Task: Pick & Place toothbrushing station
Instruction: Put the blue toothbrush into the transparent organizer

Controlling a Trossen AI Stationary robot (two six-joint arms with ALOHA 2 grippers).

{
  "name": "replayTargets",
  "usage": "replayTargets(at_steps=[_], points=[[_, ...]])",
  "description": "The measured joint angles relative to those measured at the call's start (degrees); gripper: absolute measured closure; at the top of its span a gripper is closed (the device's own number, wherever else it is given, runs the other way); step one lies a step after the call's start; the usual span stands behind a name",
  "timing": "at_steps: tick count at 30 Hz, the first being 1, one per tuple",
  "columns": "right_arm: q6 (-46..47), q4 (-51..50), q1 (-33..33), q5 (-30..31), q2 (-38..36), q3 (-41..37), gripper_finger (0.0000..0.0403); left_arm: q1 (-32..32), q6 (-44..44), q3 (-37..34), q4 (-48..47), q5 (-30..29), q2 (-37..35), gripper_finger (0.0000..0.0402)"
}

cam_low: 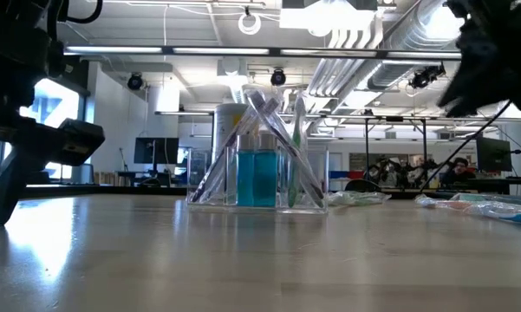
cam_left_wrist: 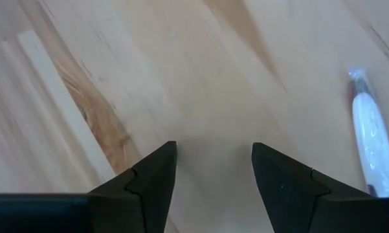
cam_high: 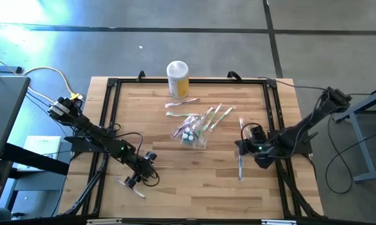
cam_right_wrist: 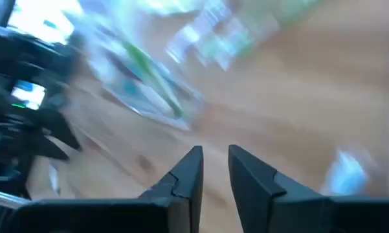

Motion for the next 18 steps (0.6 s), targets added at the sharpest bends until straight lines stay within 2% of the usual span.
replayTargets(at_steps=[2,5,9,13,18], points=[[-6.9,4.5,0.3,6.6,1.8,0.0,0.0335,0.0,0.0,-0.1,0.7,0.0,0.0,0.0204],[-20.3,12.0,0.3,13.4,4.4,0.0,0.0335,0.0,0.0,-0.1,0.8,-0.3,0.0,0.0204],[-33.5,21.4,-0.8,17.7,8.8,0.0,0.0335,0.0,0.0,-0.1,1.1,-0.7,0.0,0.0204],[-41.0,25.3,-3.6,18.5,11.2,0.0,0.0335,0.0,0.1,-0.1,1.1,-0.7,0.0,0.0204],[-48.2,26.0,-6.1,12.5,11.7,0.0,0.0335,0.0,0.2,-0.1,0.8,-0.8,0.0,0.0204]])
